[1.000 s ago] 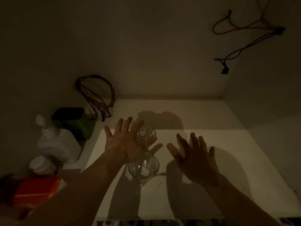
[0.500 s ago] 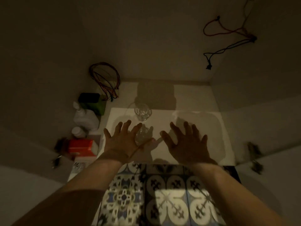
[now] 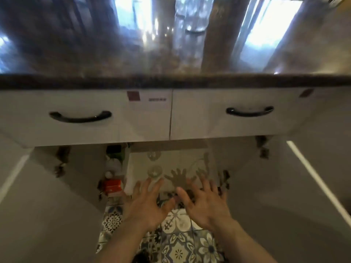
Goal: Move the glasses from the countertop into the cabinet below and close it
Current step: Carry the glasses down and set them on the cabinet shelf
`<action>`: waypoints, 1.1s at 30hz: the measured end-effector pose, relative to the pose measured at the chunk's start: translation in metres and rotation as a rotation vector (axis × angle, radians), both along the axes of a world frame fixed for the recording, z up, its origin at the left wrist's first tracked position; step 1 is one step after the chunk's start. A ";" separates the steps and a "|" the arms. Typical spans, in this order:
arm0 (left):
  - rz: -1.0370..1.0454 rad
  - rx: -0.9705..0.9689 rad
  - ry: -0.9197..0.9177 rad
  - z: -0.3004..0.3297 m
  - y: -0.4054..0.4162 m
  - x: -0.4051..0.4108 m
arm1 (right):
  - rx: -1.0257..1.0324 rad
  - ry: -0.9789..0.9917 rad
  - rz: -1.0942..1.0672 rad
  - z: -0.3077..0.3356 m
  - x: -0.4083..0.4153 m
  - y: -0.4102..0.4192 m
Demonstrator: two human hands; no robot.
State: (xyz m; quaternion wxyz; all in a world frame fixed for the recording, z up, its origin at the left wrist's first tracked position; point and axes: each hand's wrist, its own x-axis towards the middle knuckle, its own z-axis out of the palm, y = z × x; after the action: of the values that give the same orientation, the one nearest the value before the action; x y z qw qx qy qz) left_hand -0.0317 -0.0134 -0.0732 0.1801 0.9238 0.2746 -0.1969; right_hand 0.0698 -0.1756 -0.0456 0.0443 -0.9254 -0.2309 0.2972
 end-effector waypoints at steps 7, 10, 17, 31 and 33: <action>0.066 0.019 -0.002 0.141 -0.059 -0.046 | 0.076 -0.014 0.042 0.147 -0.034 -0.066; 0.087 0.026 -0.018 0.201 -0.073 -0.054 | 0.096 -0.023 0.052 0.206 -0.043 -0.087; 0.068 0.073 -0.178 0.330 -0.077 -0.055 | 0.137 -0.122 0.109 0.313 -0.046 -0.094; 0.015 0.345 -0.532 0.499 0.008 -0.018 | 0.339 -0.509 0.088 0.482 -0.016 -0.030; 0.010 0.351 -0.562 0.507 0.019 -0.014 | 0.353 -0.539 0.085 0.492 -0.014 -0.021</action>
State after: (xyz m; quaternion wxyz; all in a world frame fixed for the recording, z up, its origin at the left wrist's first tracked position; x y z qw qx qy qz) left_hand -0.0460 0.0056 0.4343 0.0878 0.9576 0.2483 0.1167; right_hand 0.0562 -0.1964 0.4461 0.1290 -0.9383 -0.3208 -0.0016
